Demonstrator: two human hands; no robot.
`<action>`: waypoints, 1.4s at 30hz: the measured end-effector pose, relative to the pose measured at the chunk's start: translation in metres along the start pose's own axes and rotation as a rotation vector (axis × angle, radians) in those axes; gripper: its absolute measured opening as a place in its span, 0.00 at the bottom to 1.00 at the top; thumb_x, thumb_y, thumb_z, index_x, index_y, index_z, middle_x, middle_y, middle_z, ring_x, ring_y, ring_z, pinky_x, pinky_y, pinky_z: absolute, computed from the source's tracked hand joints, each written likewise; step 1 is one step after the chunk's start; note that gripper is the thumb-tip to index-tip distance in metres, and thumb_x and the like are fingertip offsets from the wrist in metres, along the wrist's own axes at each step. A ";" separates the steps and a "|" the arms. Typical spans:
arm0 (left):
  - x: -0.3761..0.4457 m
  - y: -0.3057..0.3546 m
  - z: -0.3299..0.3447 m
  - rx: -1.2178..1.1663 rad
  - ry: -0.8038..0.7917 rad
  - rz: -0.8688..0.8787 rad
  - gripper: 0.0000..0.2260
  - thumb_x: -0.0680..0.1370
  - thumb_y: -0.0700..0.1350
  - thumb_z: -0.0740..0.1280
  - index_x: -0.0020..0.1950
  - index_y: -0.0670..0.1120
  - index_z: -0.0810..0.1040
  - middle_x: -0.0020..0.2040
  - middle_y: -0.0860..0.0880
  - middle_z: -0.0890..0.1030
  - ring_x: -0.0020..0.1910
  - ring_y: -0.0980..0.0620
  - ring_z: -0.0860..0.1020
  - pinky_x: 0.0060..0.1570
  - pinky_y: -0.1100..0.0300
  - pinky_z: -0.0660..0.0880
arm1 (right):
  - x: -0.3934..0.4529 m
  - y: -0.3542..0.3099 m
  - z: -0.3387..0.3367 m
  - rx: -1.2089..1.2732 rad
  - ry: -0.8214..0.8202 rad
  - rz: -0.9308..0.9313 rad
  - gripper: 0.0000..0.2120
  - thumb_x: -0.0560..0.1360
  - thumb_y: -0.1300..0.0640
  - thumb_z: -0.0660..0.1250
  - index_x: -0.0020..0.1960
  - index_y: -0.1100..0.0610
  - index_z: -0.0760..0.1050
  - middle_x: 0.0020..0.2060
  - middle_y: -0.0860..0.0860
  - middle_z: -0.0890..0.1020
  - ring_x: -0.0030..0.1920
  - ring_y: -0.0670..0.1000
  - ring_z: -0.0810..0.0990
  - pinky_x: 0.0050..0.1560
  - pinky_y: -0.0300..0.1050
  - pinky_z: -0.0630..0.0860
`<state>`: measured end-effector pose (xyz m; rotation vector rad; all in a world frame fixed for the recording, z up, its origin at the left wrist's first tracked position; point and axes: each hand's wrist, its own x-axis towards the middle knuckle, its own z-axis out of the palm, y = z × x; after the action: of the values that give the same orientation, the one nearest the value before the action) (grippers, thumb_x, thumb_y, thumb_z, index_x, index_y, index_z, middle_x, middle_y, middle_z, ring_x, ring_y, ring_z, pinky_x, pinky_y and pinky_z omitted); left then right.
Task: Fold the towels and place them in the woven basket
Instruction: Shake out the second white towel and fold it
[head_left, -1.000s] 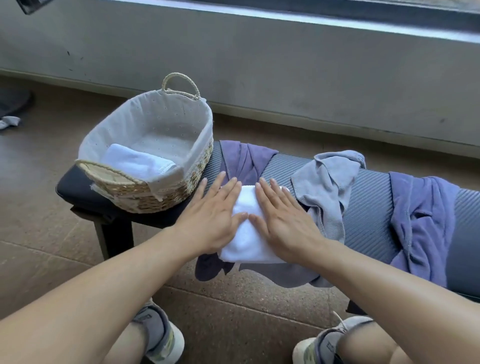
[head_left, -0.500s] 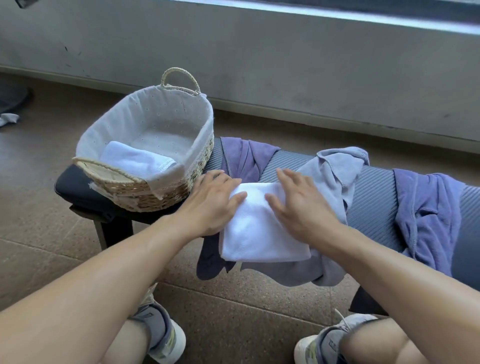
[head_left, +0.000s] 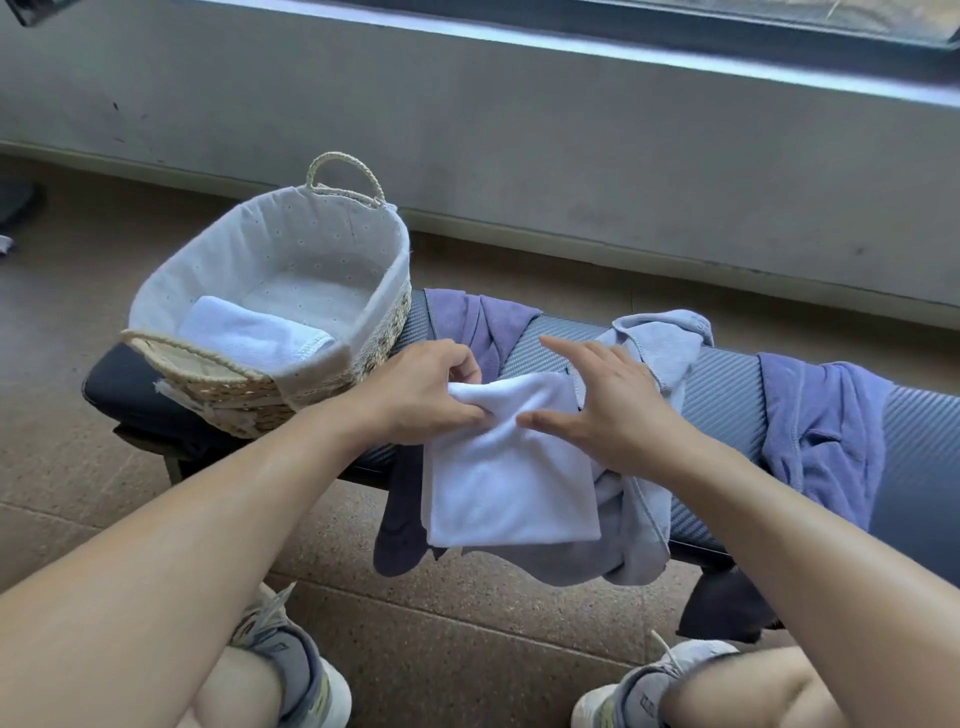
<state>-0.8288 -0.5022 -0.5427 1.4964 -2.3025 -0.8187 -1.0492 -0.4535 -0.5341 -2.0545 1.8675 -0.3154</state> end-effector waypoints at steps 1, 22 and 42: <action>-0.002 0.002 -0.002 -0.079 -0.011 -0.001 0.13 0.68 0.49 0.79 0.41 0.51 0.75 0.39 0.57 0.78 0.41 0.55 0.74 0.41 0.61 0.70 | 0.000 0.000 -0.003 0.078 -0.010 0.013 0.43 0.69 0.34 0.74 0.78 0.43 0.61 0.71 0.46 0.72 0.73 0.51 0.64 0.72 0.49 0.61; -0.038 0.035 -0.019 -0.915 -0.189 -0.134 0.13 0.77 0.46 0.72 0.57 0.39 0.84 0.53 0.36 0.85 0.46 0.43 0.83 0.44 0.56 0.80 | -0.013 0.005 -0.044 0.779 -0.446 0.016 0.24 0.69 0.52 0.81 0.62 0.52 0.79 0.52 0.54 0.87 0.54 0.56 0.86 0.58 0.54 0.80; 0.006 -0.023 -0.004 -0.604 -0.014 -0.179 0.19 0.70 0.34 0.78 0.58 0.44 0.80 0.54 0.43 0.85 0.56 0.43 0.83 0.62 0.41 0.78 | 0.015 0.013 -0.015 0.335 -0.084 0.115 0.35 0.60 0.52 0.84 0.62 0.40 0.73 0.47 0.41 0.81 0.48 0.41 0.80 0.46 0.40 0.78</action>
<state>-0.8126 -0.5153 -0.5536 1.4107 -1.7062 -1.4156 -1.0652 -0.4708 -0.5261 -1.7062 1.7386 -0.4701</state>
